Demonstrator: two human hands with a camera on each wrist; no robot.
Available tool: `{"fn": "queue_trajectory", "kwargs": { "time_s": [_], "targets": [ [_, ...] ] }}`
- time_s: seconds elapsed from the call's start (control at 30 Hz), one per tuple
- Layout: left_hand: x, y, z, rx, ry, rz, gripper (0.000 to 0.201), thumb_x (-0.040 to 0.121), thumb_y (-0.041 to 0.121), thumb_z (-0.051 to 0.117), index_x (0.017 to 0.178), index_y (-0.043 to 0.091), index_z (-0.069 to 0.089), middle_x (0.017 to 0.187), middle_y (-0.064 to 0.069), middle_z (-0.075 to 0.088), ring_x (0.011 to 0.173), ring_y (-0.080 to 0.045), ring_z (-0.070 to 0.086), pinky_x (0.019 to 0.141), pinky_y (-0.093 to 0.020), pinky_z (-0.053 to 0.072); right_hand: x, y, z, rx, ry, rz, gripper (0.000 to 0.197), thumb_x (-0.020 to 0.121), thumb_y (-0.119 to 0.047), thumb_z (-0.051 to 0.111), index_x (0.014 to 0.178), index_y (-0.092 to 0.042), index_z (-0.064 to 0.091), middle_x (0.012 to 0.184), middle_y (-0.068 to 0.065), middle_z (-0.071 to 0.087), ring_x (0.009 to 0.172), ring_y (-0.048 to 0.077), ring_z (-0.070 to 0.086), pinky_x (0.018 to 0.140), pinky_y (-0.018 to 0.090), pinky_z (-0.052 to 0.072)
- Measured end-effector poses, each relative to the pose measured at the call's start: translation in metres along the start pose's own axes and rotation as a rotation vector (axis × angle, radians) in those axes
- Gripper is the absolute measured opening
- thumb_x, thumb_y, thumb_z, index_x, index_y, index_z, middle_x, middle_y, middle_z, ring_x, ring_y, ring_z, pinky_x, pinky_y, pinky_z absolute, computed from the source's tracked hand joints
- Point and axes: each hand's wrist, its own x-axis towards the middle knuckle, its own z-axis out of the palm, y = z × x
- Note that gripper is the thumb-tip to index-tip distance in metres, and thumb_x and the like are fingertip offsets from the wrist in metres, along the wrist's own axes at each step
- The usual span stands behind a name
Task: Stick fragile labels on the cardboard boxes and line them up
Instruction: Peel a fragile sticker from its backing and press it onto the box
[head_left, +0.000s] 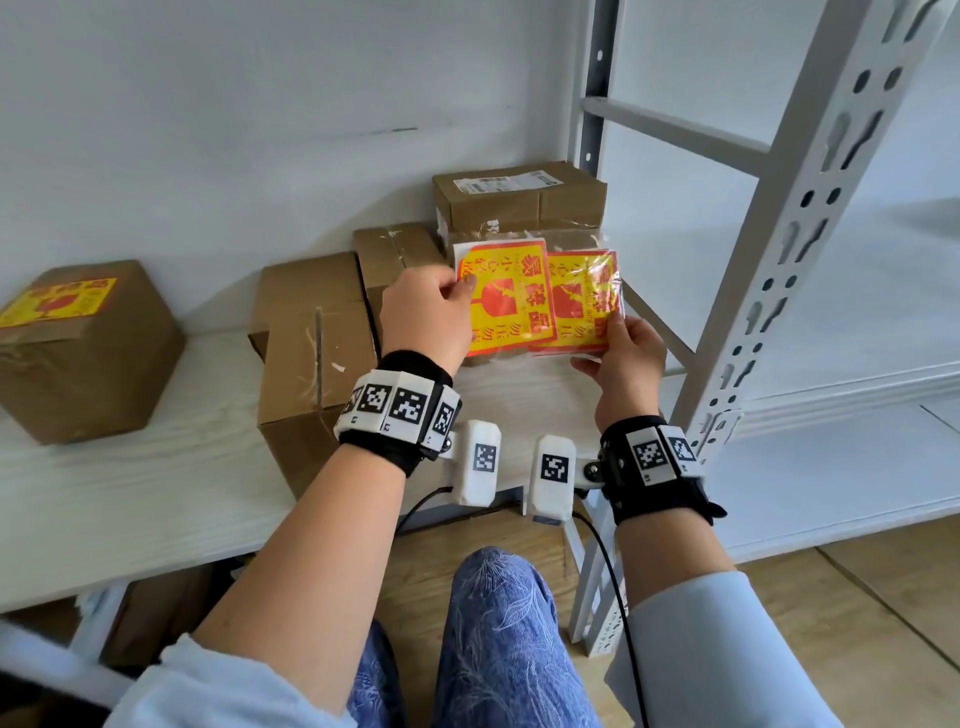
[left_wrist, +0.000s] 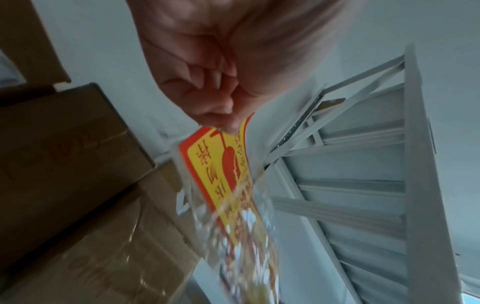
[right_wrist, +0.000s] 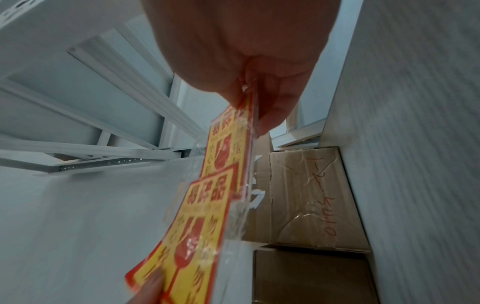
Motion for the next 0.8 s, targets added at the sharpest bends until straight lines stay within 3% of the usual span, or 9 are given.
{"fn": "queue_trajectory", "kwargs": {
  "time_s": [0.17,0.27,0.33,0.4,0.53,0.6,0.67,0.73,0.8],
  "targets": [
    [0.008,0.003,-0.031,0.005,0.147,0.034,0.033,0.093,0.032,0.058,0.074,0.006,0.067,0.066,-0.010,0.067,0.067,-0.034,0.067,0.067,-0.045,0.054,0.004,0.004,-0.005,-0.055,0.106,0.084,0.023,0.102,-0.015,0.049,0.082,-0.009,0.059,0.081,0.008,0.066,0.058,0.019,0.067,0.053,0.029,0.058],
    [0.009,0.009,-0.049,-0.039,0.177,0.014,0.022,0.094,0.031,0.058,0.089,0.011,0.067,0.079,-0.007,0.071,0.066,-0.022,0.069,0.066,-0.038,0.057,0.004,0.015,-0.005,-0.188,0.147,0.132,0.018,0.100,-0.014,0.051,0.092,-0.005,0.064,0.078,0.011,0.069,0.051,0.020,0.067,0.052,0.031,0.060],
    [0.004,0.013,-0.054,-0.126,0.159,-0.005,0.015,0.097,0.025,0.058,0.092,0.012,0.062,0.083,-0.007,0.071,0.049,-0.008,0.065,0.049,-0.024,0.054,0.002,0.022,-0.005,-0.338,0.152,0.118,0.021,0.099,-0.017,0.050,0.094,-0.007,0.068,0.082,0.012,0.072,0.063,0.025,0.071,0.066,0.037,0.063],
    [-0.002,0.015,-0.056,-0.249,0.127,-0.051,0.010,0.097,0.017,0.056,0.091,0.011,0.059,0.083,-0.007,0.071,0.041,-0.007,0.063,0.038,-0.019,0.047,-0.002,0.025,-0.006,-0.523,0.141,0.082,0.025,0.098,-0.018,0.049,0.100,-0.008,0.072,0.097,0.013,0.074,0.087,0.031,0.070,0.086,0.038,0.058],
    [-0.006,0.010,-0.055,-0.461,0.082,-0.193,0.015,0.093,0.011,0.055,0.100,0.001,0.062,0.091,-0.014,0.073,0.047,-0.022,0.068,0.040,-0.026,0.052,-0.010,0.022,-0.007,-0.681,0.137,0.098,0.030,0.096,-0.014,0.050,0.121,-0.009,0.064,0.114,0.013,0.070,0.092,0.029,0.062,0.080,0.028,0.044],
    [-0.008,0.007,-0.057,-0.543,0.056,-0.232,0.013,0.094,0.012,0.054,0.096,0.002,0.062,0.091,-0.016,0.073,0.046,-0.023,0.068,0.040,-0.026,0.052,-0.010,0.021,-0.006,-0.738,0.140,0.074,0.041,0.092,-0.012,0.053,0.132,-0.012,0.053,0.125,0.013,0.064,0.111,0.032,0.059,0.087,0.032,0.046],
    [-0.010,0.006,-0.060,-0.586,0.042,-0.255,0.017,0.098,0.017,0.052,0.088,0.007,0.060,0.088,-0.016,0.073,0.047,-0.024,0.069,0.042,-0.028,0.052,-0.010,0.019,-0.001,-0.843,0.114,0.012,0.050,0.089,-0.016,0.057,0.138,-0.014,0.046,0.134,0.014,0.056,0.127,0.035,0.045,0.098,0.042,0.045],
    [-0.012,0.004,-0.064,-0.594,0.035,-0.267,0.022,0.101,0.022,0.049,0.085,0.010,0.059,0.082,-0.014,0.071,0.048,-0.023,0.070,0.043,-0.028,0.052,-0.015,0.011,0.006,-0.902,0.099,-0.098,0.049,0.088,-0.023,0.060,0.136,-0.017,0.049,0.136,0.013,0.052,0.130,0.035,0.038,0.102,0.046,0.039],
    [-0.012,0.001,-0.068,-0.591,0.033,-0.270,0.023,0.102,0.024,0.048,0.089,0.010,0.060,0.080,-0.013,0.070,0.050,-0.023,0.070,0.043,-0.027,0.052,-0.024,-0.003,0.016,-0.869,0.102,-0.266,0.042,0.089,-0.028,0.060,0.130,-0.019,0.057,0.132,0.009,0.057,0.129,0.032,0.041,0.105,0.045,0.035]
  ]
}}
